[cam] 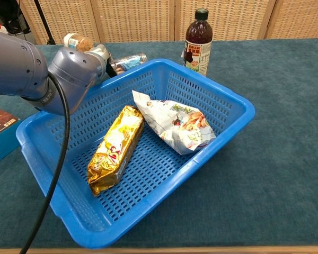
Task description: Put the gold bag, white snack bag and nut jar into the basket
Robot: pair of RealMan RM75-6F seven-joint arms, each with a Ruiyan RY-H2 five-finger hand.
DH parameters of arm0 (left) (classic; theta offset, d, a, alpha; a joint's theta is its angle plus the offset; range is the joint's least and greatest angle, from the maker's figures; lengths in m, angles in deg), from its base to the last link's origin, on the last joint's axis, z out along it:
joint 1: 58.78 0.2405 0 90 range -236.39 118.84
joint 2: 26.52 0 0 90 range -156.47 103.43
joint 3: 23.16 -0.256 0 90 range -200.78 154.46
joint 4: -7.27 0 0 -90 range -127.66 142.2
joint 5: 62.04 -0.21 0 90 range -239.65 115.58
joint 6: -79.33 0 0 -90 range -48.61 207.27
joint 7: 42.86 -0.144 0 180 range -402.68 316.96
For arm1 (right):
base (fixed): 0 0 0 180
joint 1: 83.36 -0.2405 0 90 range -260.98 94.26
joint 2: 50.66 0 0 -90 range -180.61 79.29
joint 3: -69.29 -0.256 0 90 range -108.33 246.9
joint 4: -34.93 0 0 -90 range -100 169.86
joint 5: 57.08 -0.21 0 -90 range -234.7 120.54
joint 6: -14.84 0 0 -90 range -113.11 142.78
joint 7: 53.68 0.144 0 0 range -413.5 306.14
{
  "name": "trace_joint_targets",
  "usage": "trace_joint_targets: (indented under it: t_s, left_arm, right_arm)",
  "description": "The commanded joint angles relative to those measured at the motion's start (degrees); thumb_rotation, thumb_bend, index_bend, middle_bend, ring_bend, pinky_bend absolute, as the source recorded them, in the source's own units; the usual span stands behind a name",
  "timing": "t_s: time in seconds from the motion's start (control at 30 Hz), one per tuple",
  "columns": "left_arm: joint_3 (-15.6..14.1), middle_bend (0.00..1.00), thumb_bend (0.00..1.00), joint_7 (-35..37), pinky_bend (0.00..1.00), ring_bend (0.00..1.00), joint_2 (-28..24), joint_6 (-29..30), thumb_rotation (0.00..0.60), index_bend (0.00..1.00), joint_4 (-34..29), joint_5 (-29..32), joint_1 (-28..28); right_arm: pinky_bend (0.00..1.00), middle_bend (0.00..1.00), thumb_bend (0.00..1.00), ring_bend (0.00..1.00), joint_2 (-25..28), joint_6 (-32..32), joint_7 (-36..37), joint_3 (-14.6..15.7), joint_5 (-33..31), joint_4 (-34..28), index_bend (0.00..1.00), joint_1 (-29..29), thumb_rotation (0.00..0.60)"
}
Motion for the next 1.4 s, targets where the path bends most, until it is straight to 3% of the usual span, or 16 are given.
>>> trace_joint_targets:
  t_s: [0.03, 0.8, 1.13, 1.4]
  left_arm:
    - [0.1, 0.16, 0.44, 0.5, 0.30, 0.23, -0.4, 0.5, 0.600, 0.36, -0.1, -0.8, 0.1]
    - [-0.5, 0.18, 0.45, 5.6, 0.32, 0.25, -7.1, 7.5, 0.600, 0.38, -6.7, -7.9, 1.2]
    - [-1.5, 0.18, 0.45, 5.8, 0.32, 0.25, -10.1, 11.3, 0.600, 0.39, -14.4, -9.5, 4.1]
    - [-2.5, 0.18, 0.45, 4.6, 0.32, 0.25, -13.8, 15.2, 0.600, 0.39, -24.8, -9.8, 7.8]
  right_arm:
    - [0.27, 0.00, 0.16, 0.00, 0.0, 0.0, 0.0, 0.0, 0.1, -0.1, 0.09, 0.0, 0.600]
    - [0.27, 0.00, 0.16, 0.00, 0.5, -1.6, -0.6, 0.5, 2.0, -2.2, 0.09, 0.2, 0.600]
    - [0.27, 0.00, 0.16, 0.00, 0.9, -2.3, -0.8, 0.7, 2.9, -3.1, 0.09, 0.3, 0.600]
    - [0.27, 0.00, 0.16, 0.00, 0.7, -2.3, -1.2, 0.9, 3.1, -3.3, 0.09, 0.2, 0.600]
